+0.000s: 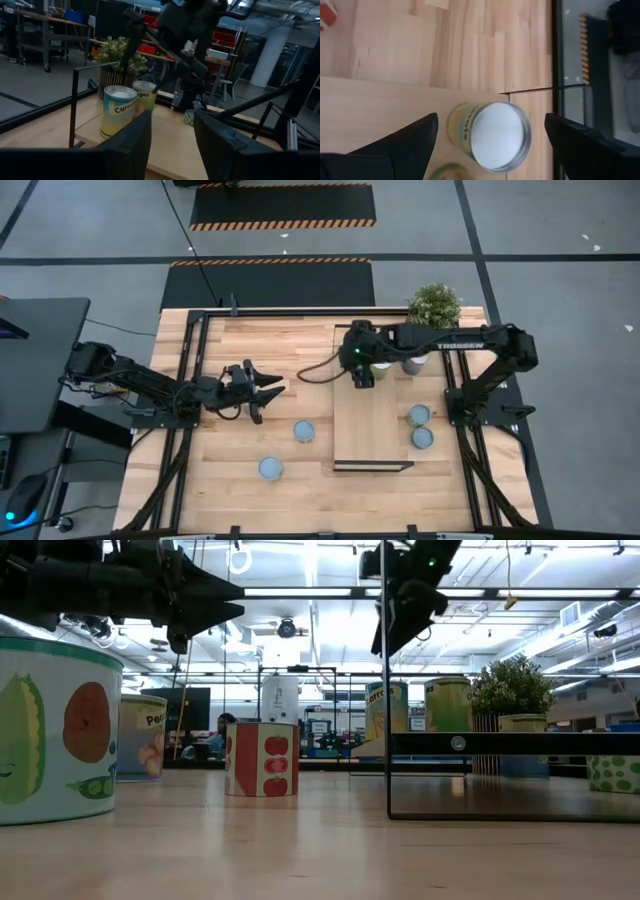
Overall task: Pick and place cans onto a shelf
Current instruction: Adjust the cans on the shelf
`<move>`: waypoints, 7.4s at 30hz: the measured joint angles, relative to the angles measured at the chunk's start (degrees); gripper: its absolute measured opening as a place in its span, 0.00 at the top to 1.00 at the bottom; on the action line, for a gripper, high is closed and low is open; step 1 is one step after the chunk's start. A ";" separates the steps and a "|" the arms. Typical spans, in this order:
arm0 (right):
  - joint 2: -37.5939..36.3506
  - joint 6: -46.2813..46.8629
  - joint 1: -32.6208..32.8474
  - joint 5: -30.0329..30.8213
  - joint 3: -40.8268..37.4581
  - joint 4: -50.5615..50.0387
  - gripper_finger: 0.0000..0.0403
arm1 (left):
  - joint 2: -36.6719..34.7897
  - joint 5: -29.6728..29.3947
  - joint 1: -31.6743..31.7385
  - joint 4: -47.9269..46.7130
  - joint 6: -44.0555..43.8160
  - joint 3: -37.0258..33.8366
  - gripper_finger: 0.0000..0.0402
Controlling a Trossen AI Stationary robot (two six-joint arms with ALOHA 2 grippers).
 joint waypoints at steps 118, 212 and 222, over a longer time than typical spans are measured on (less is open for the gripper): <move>7.35 -4.52 -10.03 -13.78 3.62 -0.95 0.07 | -0.02 0.44 0.48 -2.54 0.00 -0.02 0.62; -9.01 23.66 9.89 19.12 -10.72 -12.29 0.07 | -0.01 0.48 0.40 -5.99 -4.09 -0.02 0.62; -16.85 21.78 9.80 21.80 -24.30 -4.80 0.07 | -0.02 0.46 0.40 -5.96 -4.10 -0.02 0.62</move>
